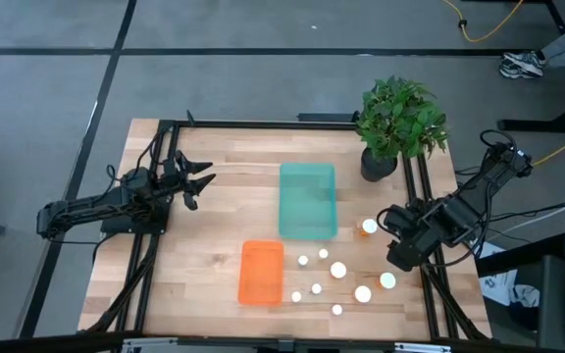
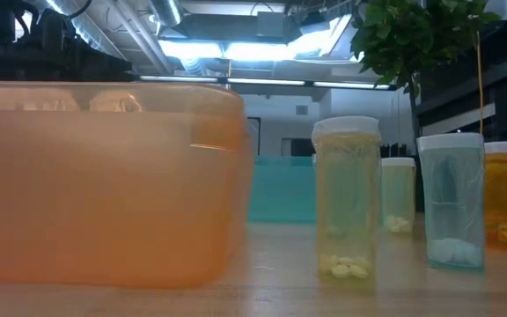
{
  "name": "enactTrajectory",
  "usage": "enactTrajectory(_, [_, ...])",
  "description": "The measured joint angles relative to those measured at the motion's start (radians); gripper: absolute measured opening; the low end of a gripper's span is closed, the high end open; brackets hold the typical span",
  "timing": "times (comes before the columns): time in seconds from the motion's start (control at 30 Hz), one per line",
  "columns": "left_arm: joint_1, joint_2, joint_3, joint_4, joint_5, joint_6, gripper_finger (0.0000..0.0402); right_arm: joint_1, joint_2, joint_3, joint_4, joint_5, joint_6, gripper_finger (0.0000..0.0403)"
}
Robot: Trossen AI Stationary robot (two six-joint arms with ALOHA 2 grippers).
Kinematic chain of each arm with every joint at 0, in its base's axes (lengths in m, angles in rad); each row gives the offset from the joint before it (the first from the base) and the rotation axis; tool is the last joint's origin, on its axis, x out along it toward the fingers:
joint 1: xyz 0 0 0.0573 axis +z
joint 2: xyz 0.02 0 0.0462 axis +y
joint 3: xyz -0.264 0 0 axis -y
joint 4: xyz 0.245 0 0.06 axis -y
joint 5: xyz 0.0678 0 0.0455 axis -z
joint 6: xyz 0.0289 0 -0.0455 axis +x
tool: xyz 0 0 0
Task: Pick and place medicine bottles into bin by pill shape (circle, oval)
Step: Put the top center big orange pill bottle into the green bin
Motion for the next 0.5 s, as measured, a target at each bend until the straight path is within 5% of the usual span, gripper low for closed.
enactTrajectory(0.5, [0.000, 0.000, 0.000, 0.000, 0.000, 0.000, 0.0177, 0.003, -0.058, -0.068, -0.096, 0.007, 0.083, 0.0277])
